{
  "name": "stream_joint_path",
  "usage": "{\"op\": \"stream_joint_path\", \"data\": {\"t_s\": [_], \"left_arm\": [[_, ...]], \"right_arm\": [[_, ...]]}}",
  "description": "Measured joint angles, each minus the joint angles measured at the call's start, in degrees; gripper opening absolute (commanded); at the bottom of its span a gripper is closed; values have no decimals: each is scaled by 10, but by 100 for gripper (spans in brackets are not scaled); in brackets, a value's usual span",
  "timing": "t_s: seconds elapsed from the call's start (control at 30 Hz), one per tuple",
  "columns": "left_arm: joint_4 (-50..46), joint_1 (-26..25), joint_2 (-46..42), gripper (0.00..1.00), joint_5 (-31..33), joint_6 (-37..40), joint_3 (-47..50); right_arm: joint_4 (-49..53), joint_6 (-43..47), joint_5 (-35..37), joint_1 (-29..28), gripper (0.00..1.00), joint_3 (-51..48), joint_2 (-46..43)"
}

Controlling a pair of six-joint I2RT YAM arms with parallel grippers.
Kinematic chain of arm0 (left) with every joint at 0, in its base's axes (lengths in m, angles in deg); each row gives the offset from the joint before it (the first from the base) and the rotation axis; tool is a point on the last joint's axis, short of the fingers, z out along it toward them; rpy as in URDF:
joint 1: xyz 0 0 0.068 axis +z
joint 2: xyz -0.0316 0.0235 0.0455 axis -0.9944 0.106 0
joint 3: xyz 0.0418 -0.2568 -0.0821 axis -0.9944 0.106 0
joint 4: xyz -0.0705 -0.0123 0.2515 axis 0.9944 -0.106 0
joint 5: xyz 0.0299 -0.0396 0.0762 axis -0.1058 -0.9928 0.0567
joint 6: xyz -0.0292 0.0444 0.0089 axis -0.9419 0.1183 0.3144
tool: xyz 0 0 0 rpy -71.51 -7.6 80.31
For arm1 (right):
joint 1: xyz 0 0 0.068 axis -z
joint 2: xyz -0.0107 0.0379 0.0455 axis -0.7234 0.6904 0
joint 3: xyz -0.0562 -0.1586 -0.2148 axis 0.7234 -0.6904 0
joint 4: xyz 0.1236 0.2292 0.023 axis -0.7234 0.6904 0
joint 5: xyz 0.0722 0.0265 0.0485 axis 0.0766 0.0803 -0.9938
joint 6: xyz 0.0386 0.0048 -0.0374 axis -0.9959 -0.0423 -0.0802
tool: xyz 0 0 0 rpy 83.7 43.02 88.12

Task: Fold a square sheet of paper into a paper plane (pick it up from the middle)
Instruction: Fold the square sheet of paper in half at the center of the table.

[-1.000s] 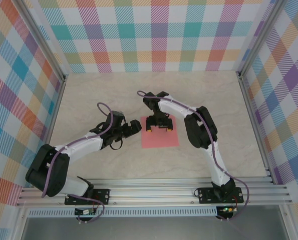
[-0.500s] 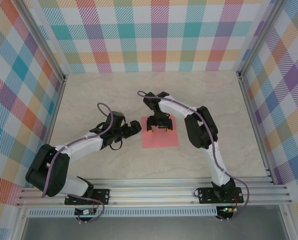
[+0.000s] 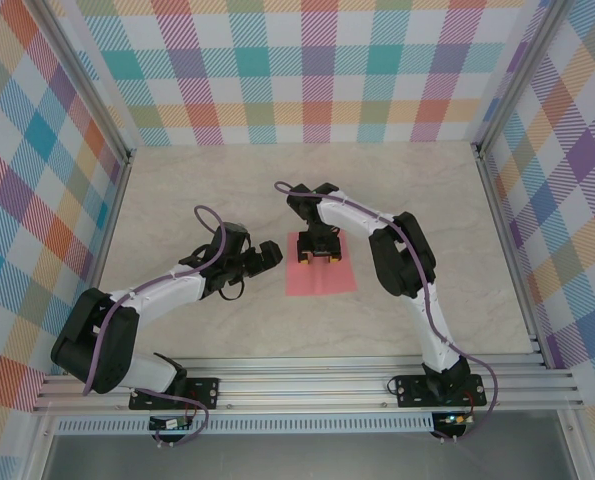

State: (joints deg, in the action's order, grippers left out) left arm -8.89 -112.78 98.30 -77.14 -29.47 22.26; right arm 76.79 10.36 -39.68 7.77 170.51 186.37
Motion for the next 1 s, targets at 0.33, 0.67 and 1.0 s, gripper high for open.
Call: {"op": "stream_joint_path", "data": {"t_s": [0.33,0.67,1.0], "left_arm": [[-2,0,0,100,0,0,0],[3,15,-2,100,-26,-18,0],[52,50,-7,98,-112,-47,0]], "right_arm": [[-27,13,-30,15,28,-24,-23],[-191,-18,-276,70,29,-160,-170],[-347,-48,-458,133,37,-235,-168]]}}
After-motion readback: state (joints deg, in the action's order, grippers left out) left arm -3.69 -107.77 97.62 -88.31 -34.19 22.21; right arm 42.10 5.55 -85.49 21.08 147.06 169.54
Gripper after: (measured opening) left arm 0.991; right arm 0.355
